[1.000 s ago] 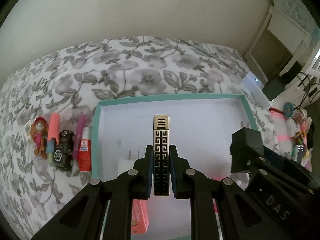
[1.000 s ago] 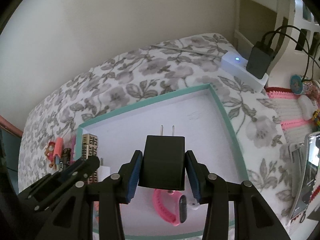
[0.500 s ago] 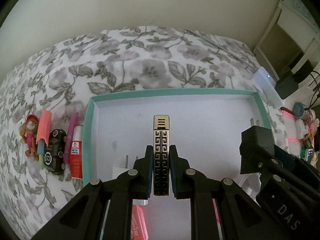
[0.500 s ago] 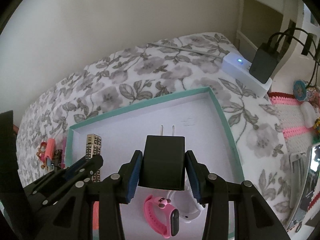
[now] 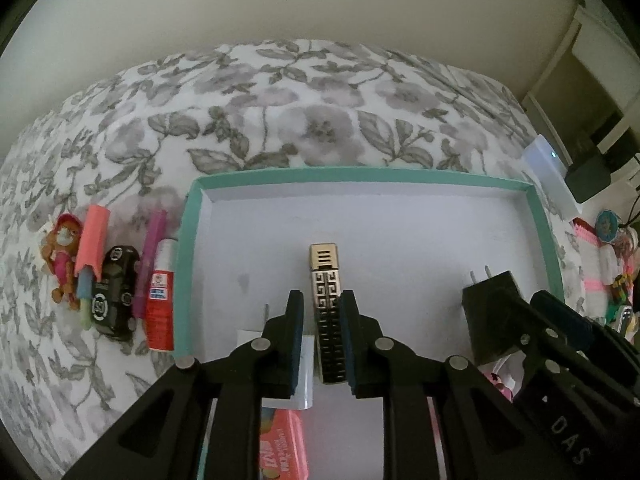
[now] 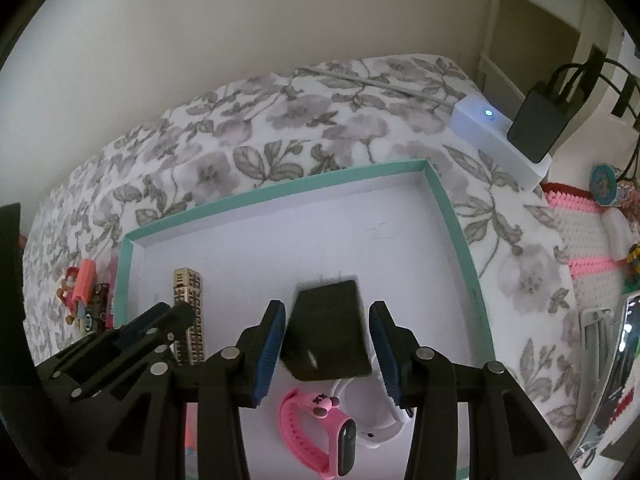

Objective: Organize rigid objects
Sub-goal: 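Carry the black charger and harmonica over the tray and release both, then move both tools back over the item pile toward the white clip and toy dog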

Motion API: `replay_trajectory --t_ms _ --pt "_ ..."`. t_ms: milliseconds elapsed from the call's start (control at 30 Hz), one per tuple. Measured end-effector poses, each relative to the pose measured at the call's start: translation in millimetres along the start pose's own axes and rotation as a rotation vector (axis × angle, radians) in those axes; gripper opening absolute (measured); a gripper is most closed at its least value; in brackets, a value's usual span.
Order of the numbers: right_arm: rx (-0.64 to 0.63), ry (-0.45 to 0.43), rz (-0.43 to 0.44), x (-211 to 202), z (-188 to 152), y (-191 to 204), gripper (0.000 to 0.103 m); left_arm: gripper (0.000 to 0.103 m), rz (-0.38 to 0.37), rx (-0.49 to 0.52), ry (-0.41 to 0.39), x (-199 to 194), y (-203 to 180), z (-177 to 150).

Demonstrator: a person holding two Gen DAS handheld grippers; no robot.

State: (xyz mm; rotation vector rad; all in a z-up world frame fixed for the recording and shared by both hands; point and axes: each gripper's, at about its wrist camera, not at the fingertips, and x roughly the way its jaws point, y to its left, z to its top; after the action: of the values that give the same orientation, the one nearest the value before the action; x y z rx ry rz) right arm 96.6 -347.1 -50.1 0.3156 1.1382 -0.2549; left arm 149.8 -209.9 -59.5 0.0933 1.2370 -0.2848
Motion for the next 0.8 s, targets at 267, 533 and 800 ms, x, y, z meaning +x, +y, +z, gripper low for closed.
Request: replay_trajectory --t_ms 267,533,800 --pt "-0.027 -0.051 -0.007 -23.3 6.0 6.6 0.047 0.026 0.003 -0.055 -0.046 -23.5 15.7 9.1" --pt "-0.065 -0.101 -0.007 -41.9 9.9 19.5 0.047 0.042 0.035 -0.115 -0.082 -36.8 35.9 15.6" --pt "-0.091 -0.081 -0.027 -28.9 6.1 29.8 0.065 0.053 0.119 -0.172 -0.067 -34.3 63.1 13.4"
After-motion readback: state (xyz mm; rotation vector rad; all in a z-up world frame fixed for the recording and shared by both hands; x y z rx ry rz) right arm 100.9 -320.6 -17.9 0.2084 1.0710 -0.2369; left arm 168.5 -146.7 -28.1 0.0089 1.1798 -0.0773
